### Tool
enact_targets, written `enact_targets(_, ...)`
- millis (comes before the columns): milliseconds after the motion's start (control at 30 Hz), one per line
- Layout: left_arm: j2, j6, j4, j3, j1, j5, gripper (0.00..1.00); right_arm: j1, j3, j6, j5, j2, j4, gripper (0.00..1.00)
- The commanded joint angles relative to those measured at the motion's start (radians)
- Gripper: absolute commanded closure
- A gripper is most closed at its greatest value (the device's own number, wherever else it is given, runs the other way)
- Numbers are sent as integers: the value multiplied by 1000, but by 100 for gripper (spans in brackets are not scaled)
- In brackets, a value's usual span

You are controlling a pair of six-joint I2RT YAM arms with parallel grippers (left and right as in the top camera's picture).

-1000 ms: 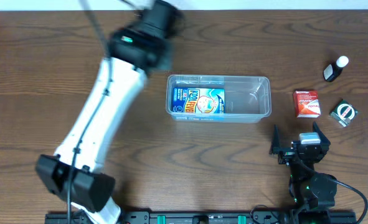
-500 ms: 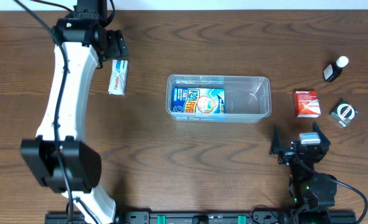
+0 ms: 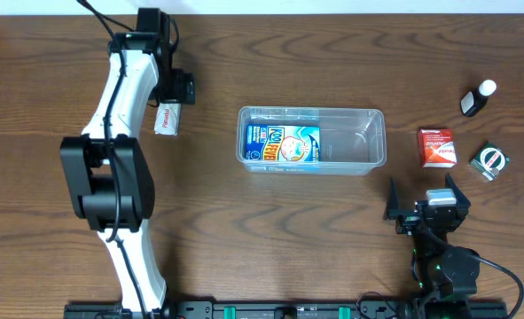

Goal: Pack container
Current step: 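Withdraw the left gripper and move it toward the white Panadol box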

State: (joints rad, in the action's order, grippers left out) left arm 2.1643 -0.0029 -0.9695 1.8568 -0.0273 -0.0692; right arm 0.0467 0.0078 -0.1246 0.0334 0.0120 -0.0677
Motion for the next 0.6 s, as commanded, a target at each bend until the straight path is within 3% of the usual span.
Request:
enact_targets(0, -4, 17, -8, -4, 6, 18, 2, -8, -2, -4, 0, -5, -4, 1)
enact_targets(200, -64, 11, -71, -4, 0, 111, 1, -8, -2, -4, 0, -5, -4, 1)
enact_targets(267, -78, -23, -119, -4, -10, 163, 8, -8, -2, -4, 0, -5, -4, 1)
enact_targets(333, -84, -51, -157, -4, -26, 203, 21, -8, -2, -4, 0, -5, -4, 1)
enact_targets(467, -84, -116, -218, -5, -69, 216, 87, -8, -2, -4, 0, -5, -4, 1)
enact_targets(500, -84, -135, -229, -5, -82, 216, 94, -8, -2, -4, 0, -5, -4, 1)
enact_targets(567, -83, -158, -238, -5, -107, 216, 94, -8, -2, -4, 0, -5, -4, 1)
